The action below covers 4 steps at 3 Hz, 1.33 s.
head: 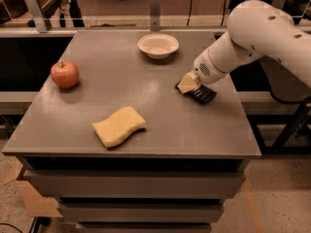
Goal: Move rxbar blueberry near apple
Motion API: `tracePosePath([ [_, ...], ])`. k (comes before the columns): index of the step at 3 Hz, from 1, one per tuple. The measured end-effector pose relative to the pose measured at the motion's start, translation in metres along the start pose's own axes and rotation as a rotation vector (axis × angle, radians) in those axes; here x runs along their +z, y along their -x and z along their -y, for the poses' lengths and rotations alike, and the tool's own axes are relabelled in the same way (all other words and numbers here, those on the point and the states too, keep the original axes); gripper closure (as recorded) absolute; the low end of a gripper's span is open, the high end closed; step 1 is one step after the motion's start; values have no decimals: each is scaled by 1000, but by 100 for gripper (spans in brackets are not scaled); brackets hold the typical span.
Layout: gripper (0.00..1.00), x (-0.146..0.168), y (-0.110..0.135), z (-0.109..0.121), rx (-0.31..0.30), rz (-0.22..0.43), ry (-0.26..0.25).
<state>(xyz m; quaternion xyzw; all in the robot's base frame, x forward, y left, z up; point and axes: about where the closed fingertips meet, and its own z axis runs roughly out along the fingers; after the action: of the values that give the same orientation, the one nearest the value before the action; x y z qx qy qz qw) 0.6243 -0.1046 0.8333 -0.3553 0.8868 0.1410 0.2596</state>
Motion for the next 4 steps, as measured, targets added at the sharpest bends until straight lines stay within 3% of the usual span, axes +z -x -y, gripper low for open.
tracePosePath([
  [1,100,-30,14,-10,-82,74,-4],
  [2,100,-28,11,-10,-135,70,-2],
  [4,100,-24,14,-13,-144,66,7],
])
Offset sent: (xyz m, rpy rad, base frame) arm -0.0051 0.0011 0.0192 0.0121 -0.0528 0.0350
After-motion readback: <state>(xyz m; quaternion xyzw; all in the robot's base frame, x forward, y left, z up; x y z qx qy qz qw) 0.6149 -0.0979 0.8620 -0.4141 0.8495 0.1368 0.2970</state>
